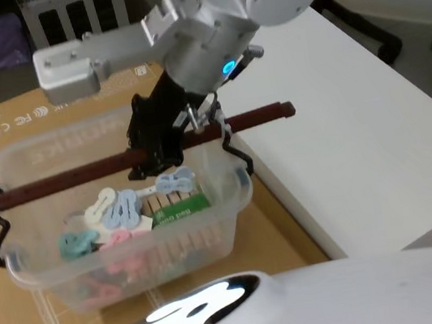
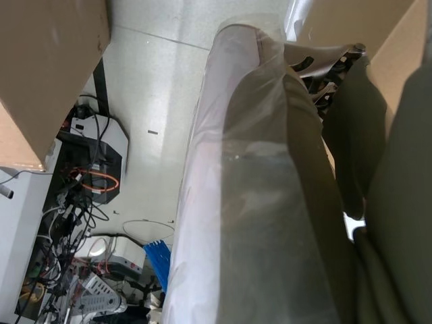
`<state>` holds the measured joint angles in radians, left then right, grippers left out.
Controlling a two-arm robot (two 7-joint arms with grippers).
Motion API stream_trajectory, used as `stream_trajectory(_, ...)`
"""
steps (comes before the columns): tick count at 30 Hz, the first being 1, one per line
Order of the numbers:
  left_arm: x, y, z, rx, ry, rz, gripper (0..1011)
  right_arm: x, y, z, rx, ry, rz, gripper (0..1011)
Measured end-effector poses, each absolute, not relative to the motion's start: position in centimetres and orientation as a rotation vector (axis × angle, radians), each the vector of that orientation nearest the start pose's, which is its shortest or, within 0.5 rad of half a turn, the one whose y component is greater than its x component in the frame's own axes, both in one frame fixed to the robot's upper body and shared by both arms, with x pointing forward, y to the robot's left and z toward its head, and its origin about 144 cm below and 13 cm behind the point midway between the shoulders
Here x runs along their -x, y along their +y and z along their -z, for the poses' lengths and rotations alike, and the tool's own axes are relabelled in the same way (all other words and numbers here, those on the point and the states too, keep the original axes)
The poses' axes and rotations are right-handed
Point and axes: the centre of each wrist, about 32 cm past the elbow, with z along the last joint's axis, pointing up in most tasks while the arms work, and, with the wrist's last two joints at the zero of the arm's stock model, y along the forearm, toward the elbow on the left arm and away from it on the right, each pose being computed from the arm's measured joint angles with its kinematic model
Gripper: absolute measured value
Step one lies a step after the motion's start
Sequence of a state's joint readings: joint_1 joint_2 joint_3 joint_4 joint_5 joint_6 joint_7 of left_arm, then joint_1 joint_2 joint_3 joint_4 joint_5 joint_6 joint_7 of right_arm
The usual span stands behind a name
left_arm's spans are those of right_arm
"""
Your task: Use one hand to grasp the basket and place it at the designated location.
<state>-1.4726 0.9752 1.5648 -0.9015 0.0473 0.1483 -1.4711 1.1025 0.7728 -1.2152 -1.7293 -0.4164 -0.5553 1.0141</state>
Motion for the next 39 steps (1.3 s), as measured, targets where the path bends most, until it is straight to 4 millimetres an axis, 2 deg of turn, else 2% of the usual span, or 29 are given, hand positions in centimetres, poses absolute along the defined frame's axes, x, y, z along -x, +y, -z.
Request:
stream_trajectory(13, -61.6, 49.6, -139.6, -1.629, 0.166, -0.178, 0, -53.5, -20.7, -139.4, 0.915, -1.442, -0.531, 235)
stream_trajectory(32, -61.6, 49.6, -139.6, -1.629, 0.165, -0.178, 0, -54.6, -26.5, -144.2, 0.944, -1.346, -0.275, 235)
stream_trajectory(39, -61.6, 49.6, -139.6, -1.629, 0.165, -0.178, 0, -54.5, -29.6, -146.0, 0.984, -1.303, -0.138, 235)
